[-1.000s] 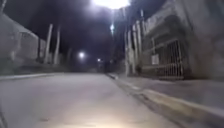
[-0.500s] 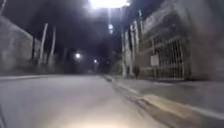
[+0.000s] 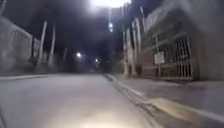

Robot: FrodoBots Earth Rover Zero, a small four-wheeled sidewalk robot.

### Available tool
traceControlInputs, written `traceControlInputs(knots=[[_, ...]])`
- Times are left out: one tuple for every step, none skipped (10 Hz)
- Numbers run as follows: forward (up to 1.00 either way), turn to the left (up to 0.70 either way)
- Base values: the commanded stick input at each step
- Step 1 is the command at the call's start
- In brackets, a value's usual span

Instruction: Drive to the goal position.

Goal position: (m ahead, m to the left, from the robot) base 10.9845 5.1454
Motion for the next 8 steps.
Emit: traceControlInputs(knots=[[0.7, 0.0], [0.7, 0.0], [0.7, 0.0], [0.7, 0.0], [0.7, 0.0], [0.7, 0.0], [0.7, 0.0], [0.7, 0.0]])
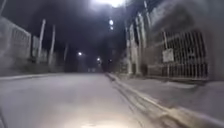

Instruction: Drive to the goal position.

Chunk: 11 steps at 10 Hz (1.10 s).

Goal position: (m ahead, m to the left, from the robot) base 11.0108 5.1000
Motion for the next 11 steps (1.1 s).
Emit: traceControlInputs(knots=[[0.7, 0.0], [0.7, 0.0], [0.7, 0.0], [0.7, 0.0], [0.7, 0.0], [0.7, 0.0], [0.7, 0.0], [0.7, 0.0], [0.7, 0.0], [0.7, 0.0], [0.7, 0.0]])
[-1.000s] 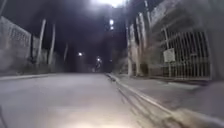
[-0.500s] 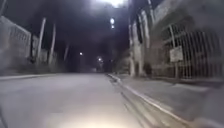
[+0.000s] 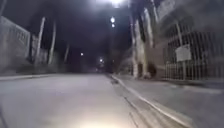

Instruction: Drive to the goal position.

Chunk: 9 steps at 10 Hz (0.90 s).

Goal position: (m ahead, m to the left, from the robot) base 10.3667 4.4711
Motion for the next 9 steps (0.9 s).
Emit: traceControlInputs(knots=[[0.7, 0.0], [0.7, 0.0], [0.7, 0.0], [0.7, 0.0], [0.7, 0.0], [0.7, 0.0], [0.7, 0.0], [0.7, 0.0], [0.7, 0.0]])
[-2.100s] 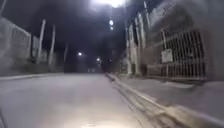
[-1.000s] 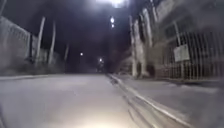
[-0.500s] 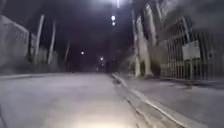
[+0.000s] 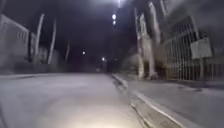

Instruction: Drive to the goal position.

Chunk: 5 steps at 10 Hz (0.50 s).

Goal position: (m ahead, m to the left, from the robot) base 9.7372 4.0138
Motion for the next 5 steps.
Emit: traceControlInputs(knots=[[0.7, 0.0], [0.7, 0.0], [0.7, 0.0], [0.7, 0.0], [0.7, 0.0]])
